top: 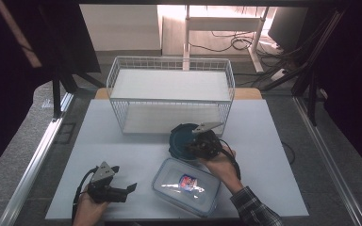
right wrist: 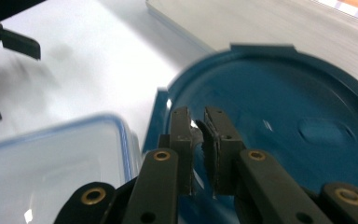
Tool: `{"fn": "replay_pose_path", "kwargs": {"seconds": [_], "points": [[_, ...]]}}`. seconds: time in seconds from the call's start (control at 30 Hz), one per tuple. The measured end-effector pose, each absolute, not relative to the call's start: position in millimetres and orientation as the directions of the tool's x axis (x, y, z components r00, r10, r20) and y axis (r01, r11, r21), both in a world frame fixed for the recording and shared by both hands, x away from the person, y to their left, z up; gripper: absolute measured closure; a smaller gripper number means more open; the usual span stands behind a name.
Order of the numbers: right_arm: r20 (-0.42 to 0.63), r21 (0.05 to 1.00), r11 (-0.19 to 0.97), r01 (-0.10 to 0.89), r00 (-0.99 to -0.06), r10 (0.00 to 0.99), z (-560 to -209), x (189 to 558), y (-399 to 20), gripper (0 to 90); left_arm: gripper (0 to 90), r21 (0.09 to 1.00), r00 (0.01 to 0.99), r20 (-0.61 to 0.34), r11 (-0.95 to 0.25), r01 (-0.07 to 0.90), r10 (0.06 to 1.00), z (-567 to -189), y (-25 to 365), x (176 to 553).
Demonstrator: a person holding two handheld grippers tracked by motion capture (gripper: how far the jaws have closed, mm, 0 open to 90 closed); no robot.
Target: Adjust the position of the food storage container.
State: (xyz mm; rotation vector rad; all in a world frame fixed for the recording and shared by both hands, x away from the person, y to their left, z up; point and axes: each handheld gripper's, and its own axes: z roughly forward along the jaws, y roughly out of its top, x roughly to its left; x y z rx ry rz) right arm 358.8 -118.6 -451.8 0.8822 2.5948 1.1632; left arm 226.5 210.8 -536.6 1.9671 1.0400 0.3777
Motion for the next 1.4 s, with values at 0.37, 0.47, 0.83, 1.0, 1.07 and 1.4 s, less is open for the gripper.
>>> {"fn": "replay_pose_path", "kwargs": {"seconds": [0.37,0.47,0.83,1.0,1.07,1.4], "points": [[0.073,0.685,0.584,0.435,-0.839,0.539,-461.6,391.7,-53.8,87.8,4.9,0.802,0.611,-0.117,-0.288,0.523,0.783,-536.4,211.0,225.9],[0.049,0.657,0.620,0.429,-0.845,0.533,-469.8,399.8,-42.3,88.8,4.9,0.803,0.612,-0.117,-0.288,0.522,0.782,-536.3,211.2,225.7],[-0.009,0.599,0.666,0.444,-0.828,0.560,-473.0,405.1,-29.1,89.6,5.0,0.802,0.616,-0.113,-0.294,0.520,0.780,-535.7,211.0,223.5],[-0.020,0.592,0.664,0.457,-0.815,0.579,-471.8,407.1,-38.7,89.6,5.0,0.807,0.617,-0.117,-0.288,0.516,0.778,-535.1,211.2,223.0],[-0.027,0.590,0.662,0.461,-0.809,0.587,-471.5,407.7,-43.7,89.6,5.0,0.808,0.616,-0.120,-0.285,0.517,0.778,-535.1,211.4,222.9],[0.005,0.602,0.612,0.512,-0.769,0.639,-469.7,407.8,-89.0,89.6,5.0,0.805,0.615,-0.125,-0.284,0.522,0.778,-535.8,211.2,223.3]]}}
